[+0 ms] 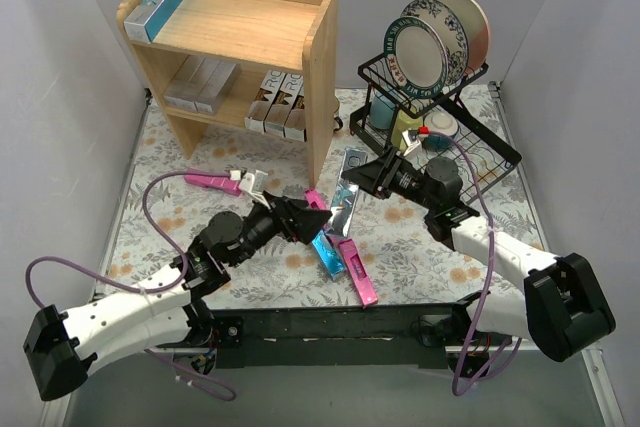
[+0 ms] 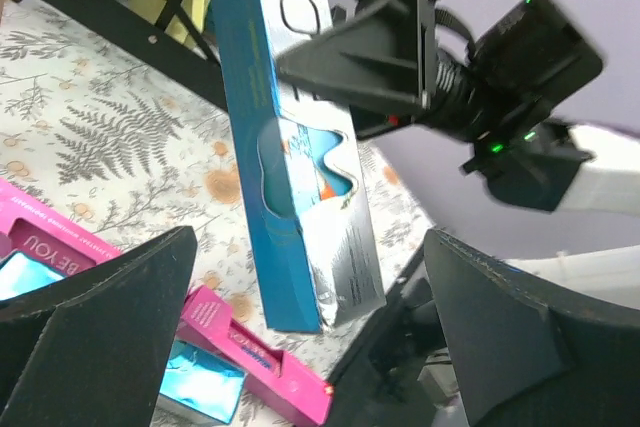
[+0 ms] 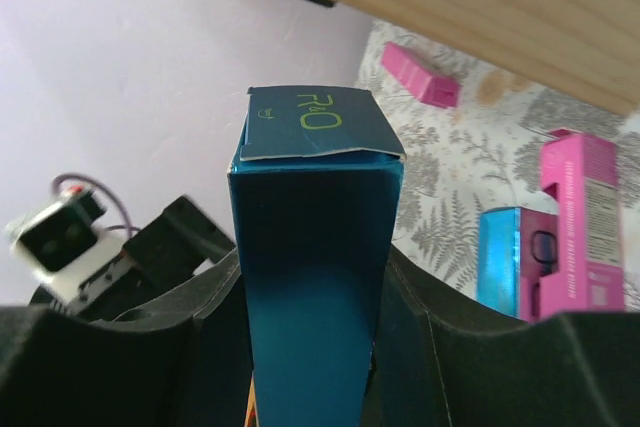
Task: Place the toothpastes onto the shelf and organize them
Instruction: Pick up the toothpaste from the center of the board.
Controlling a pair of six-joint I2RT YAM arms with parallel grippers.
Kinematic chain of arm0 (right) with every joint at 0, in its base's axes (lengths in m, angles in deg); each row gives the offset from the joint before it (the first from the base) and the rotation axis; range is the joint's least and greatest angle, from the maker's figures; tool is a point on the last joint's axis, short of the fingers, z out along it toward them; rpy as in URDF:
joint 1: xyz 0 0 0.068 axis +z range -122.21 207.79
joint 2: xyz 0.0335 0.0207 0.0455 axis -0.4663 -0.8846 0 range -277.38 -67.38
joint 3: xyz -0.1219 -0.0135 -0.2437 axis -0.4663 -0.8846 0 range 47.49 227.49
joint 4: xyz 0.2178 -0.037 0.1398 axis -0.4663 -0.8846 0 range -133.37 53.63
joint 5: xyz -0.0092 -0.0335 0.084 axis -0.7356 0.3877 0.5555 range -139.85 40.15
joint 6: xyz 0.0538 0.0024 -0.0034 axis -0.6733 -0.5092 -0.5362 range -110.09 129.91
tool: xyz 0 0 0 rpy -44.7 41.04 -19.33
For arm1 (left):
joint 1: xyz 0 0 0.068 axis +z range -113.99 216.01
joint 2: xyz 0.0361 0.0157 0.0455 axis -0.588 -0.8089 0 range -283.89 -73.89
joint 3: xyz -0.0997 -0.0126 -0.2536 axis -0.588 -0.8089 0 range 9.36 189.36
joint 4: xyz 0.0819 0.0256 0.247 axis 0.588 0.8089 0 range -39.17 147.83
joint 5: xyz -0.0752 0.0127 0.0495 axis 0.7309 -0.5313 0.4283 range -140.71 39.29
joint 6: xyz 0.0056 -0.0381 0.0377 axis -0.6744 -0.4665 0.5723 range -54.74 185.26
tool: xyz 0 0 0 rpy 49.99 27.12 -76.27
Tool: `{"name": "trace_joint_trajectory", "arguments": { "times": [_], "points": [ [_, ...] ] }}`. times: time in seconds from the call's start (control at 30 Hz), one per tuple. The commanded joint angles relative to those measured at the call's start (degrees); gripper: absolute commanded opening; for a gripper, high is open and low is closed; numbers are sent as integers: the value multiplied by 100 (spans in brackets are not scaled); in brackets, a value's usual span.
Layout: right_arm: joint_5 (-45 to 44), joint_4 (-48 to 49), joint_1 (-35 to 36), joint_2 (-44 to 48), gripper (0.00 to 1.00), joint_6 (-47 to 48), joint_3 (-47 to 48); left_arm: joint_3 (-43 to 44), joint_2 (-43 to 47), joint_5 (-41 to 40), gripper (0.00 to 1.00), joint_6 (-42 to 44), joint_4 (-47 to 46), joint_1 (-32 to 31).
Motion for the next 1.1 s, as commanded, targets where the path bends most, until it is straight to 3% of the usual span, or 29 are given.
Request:
{"name": "trace_joint_trajectory", "arguments": {
  "times": [0.0,0.03,0.13,0.27,0.53,0.77,1.07],
  "points": [
    [-803,-854,-41,377,46,271,89,94,-497,-1954,98,1154,-111,-1208],
    [-935,-994,-50,412,46,271,63,121,-630,-2898,98,1574,-209,-1491],
    [-1128,-1109,-59,535,45,210,-34,156,-1252,-4378,98,2418,-1033,-2389],
    [-1226,-1188,-76,667,45,192,-60,147,-1755,-5051,98,2930,-1949,-2891],
    [-1323,-1075,-85,861,45,95,-175,25,-2546,-5255,98,3440,-3486,-3085],
    [-1323,-925,-76,922,44,16,-210,-108,-3442,-5079,93,4294,-5569,-3076],
    [-1287,-776,-76,966,43,-28,-254,15,-4190,-5167,80,4338,-6291,-2901]
  ]
}}
